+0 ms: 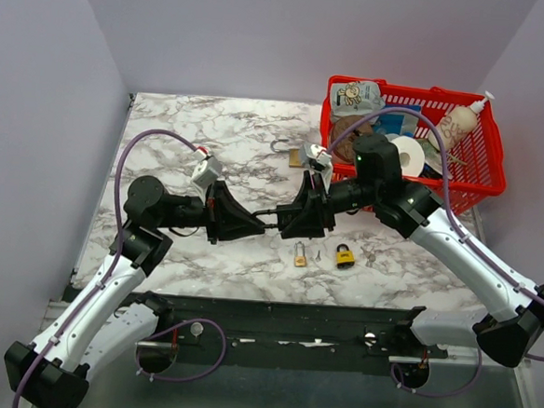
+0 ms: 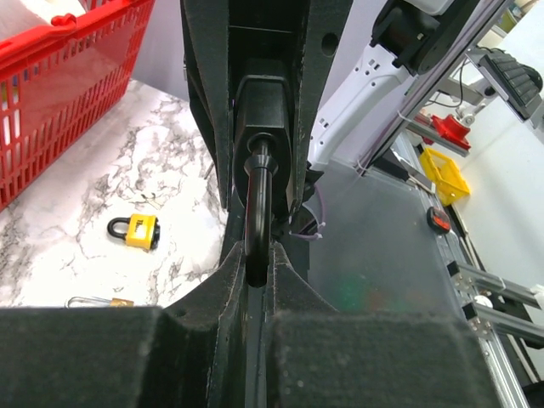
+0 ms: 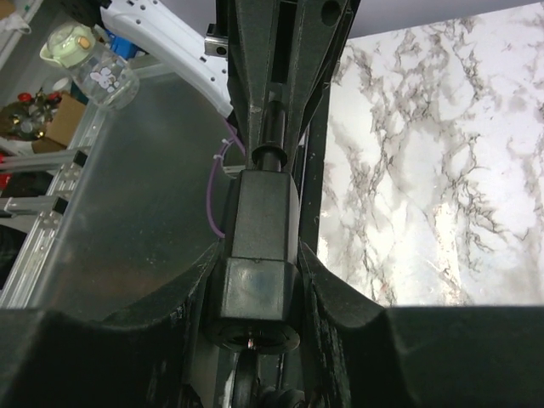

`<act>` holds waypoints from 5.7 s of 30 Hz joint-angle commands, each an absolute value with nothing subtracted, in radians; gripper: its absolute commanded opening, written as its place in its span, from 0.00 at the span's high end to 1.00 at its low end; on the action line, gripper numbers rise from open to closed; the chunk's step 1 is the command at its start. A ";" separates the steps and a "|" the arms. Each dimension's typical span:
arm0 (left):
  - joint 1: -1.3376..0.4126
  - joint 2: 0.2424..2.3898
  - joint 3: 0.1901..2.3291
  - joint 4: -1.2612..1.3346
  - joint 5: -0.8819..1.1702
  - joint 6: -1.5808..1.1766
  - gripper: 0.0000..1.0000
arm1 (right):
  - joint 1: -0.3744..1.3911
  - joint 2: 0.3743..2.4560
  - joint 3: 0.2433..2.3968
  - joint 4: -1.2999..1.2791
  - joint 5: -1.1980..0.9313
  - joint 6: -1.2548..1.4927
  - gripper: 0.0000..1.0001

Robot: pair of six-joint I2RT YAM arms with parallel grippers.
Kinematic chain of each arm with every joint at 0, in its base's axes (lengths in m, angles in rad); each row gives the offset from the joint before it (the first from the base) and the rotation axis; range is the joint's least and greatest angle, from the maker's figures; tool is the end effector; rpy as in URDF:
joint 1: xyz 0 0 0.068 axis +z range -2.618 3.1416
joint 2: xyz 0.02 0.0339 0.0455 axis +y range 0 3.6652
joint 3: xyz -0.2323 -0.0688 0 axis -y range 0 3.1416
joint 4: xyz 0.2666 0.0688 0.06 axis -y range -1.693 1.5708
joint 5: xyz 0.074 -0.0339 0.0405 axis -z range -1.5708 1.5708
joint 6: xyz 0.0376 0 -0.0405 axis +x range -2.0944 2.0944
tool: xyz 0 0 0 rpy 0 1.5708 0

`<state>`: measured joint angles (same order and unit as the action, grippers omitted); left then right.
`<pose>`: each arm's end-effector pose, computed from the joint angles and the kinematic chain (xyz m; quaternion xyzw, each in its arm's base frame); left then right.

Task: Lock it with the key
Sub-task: Lock the lock, then place the key at the center of the board.

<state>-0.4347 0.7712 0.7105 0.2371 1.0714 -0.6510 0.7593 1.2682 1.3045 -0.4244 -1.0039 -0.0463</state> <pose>0.1800 -0.1200 0.3353 0.3294 0.5911 -0.6212 0.3952 0.1974 0.2311 0.3692 -0.5320 0.5644 0.5449 0.3186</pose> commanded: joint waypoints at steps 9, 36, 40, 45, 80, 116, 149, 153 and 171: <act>-0.584 0.888 0.742 0.343 0.925 -0.705 1.00 | 0.876 1.385 1.361 -0.336 -1.060 -0.055 0.99; -0.449 0.851 0.798 0.219 0.966 -0.604 1.00 | 0.853 1.302 1.209 -0.414 -0.988 -0.130 0.99; -0.448 0.865 0.805 0.262 0.979 -0.627 1.00 | 0.851 1.299 1.209 -0.411 -0.971 -0.132 0.99; -0.448 0.858 0.760 0.325 0.947 -0.724 0.94 | 0.821 1.302 1.235 -0.365 -0.945 -0.057 0.99; -0.350 0.874 0.650 0.646 0.972 -1.026 1.00 | 0.657 1.230 1.183 -0.416 -0.957 0.020 0.32; -0.068 0.962 0.692 0.726 0.988 -1.055 1.00 | 0.618 1.215 0.974 -0.331 -1.003 0.171 0.99; 0.032 0.927 0.615 0.597 0.896 -1.043 1.00 | 0.799 1.701 0.956 -0.113 -0.255 0.569 0.99; 0.032 0.913 0.601 0.569 0.903 -1.032 1.00 | 0.782 1.727 0.968 -0.121 -0.245 0.575 0.99; 0.032 0.946 0.748 -0.090 1.043 -0.446 1.00 | 0.775 1.620 1.037 -0.127 -0.351 0.480 0.27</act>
